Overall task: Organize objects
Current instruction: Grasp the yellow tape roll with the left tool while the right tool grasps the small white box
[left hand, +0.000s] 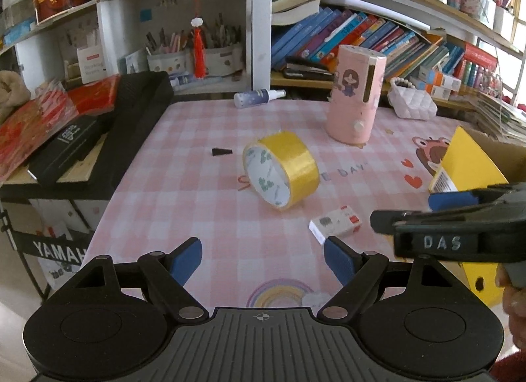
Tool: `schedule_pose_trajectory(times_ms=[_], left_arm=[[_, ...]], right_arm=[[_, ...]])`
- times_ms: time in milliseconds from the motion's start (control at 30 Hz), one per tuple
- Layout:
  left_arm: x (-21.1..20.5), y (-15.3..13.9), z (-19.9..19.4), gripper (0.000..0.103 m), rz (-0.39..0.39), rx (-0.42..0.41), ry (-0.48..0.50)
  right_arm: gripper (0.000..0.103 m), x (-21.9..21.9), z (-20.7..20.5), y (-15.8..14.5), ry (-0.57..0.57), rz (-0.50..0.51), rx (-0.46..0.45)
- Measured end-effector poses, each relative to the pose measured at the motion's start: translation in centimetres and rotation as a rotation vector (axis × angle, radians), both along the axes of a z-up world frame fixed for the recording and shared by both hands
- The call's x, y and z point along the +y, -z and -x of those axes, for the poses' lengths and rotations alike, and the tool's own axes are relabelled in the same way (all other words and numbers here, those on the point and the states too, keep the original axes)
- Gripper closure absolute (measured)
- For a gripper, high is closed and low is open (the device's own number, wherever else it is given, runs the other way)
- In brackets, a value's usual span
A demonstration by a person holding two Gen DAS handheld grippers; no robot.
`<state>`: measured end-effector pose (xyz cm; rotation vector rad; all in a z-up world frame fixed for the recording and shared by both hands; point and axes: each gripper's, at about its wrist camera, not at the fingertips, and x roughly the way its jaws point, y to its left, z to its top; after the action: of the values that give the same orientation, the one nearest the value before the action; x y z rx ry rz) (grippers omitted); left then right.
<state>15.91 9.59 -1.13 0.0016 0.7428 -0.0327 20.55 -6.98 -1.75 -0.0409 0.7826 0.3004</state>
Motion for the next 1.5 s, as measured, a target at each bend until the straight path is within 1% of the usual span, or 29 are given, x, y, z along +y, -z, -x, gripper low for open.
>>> schedule_pose_trajectory(times_ms=[467, 700, 767, 800, 833, 867, 1033, 1200, 1233, 1267, 1367, 1433, 1500], left_arm=[[1.5, -0.1, -4.3, 0.019, -0.016, 0.011, -0.074], [1.5, -0.3, -5.5, 0.019, 0.019, 0.008, -0.086], [1.4, -0.2, -5.9, 0.019, 0.026, 0.008, -0.084], [1.3, -0.2, -6.1, 0.019, 0.029, 0.007, -0.082], [1.2, -0.2, -6.2, 0.019, 0.033, 0.007, -0.080], [1.1, -0.1, -6.4, 0.019, 0.038, 0.009, -0.077], [0.1, 0.0, -7.5, 0.019, 0.070, 0.014, -0.053], [-1.0, 0.8, -9.3, 0.019, 0.131, 0.046, -0.024], [-1.2, 1.0, -9.7, 0.019, 0.142, 0.053, -0.017], [-1.6, 1.2, -10.1, 0.016, 0.151, 0.059, -0.008], [-2.3, 2.0, -11.3, 0.015, 0.153, 0.067, -0.008], [-2.7, 2.6, -12.2, 0.015, 0.141, 0.091, -0.026], [-2.9, 3.2, -13.0, 0.018, 0.145, 0.105, -0.029]], right_arm=[[0.029, 2.7, -4.8, 3.3, -0.080, 0.022, 0.066], [0.029, 3.7, -6.8, 5.2, -0.105, 0.018, 0.113], [0.031, 3.8, -7.0, 5.6, -0.114, 0.014, 0.126], [0.036, 3.8, -7.0, 5.7, -0.117, 0.018, 0.118], [0.045, 3.8, -6.9, 5.7, -0.127, 0.024, 0.105], [0.051, 3.8, -6.8, 5.7, -0.142, 0.027, 0.094], [0.051, 2.7, -6.7, 5.1, -0.104, 0.036, 0.102], [0.051, 0.6, -5.2, 3.1, -0.081, 0.043, 0.072], [0.051, 0.2, -4.9, 2.8, -0.077, 0.041, 0.065], [0.051, -0.1, -4.7, 2.5, -0.073, 0.040, 0.057], [0.051, -0.7, -4.3, 1.8, -0.076, 0.046, 0.030], [0.051, -1.1, -4.1, 1.7, -0.074, 0.049, 0.024], [0.051, -1.5, -4.0, 1.5, -0.073, 0.048, 0.024]])
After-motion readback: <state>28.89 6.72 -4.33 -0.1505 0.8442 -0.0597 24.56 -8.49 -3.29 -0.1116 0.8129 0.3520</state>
